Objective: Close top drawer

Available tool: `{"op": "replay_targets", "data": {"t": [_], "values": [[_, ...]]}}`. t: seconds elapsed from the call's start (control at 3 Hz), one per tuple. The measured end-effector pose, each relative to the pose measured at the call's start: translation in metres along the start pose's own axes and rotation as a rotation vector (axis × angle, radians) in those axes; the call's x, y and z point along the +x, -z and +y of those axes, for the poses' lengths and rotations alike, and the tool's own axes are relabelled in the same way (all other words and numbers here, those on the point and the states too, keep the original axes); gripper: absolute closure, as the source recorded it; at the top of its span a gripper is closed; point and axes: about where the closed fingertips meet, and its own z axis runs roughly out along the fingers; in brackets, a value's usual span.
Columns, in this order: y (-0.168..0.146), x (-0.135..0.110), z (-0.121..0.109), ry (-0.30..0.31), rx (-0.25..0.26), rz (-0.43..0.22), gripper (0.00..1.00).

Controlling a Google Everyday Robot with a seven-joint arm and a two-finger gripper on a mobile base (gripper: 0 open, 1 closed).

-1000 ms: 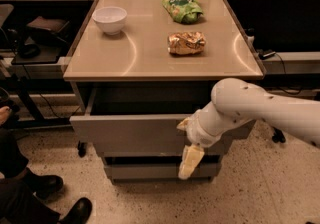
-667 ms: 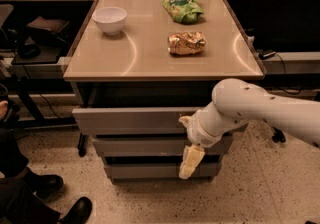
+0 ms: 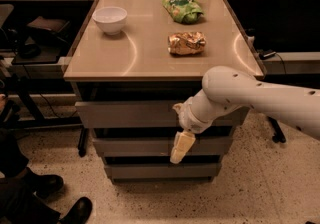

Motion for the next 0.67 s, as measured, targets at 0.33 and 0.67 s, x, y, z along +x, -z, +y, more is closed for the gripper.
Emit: {"op": "replay_targets", "data": {"t": [0.33,0.67], "values": [[0.0037,-0.0240,-0.0248,0.012,0.037,-0.008,0.00],[0.0037,-0.0240,-0.0248,0.012,0.037,-0.008,0.00]]}}
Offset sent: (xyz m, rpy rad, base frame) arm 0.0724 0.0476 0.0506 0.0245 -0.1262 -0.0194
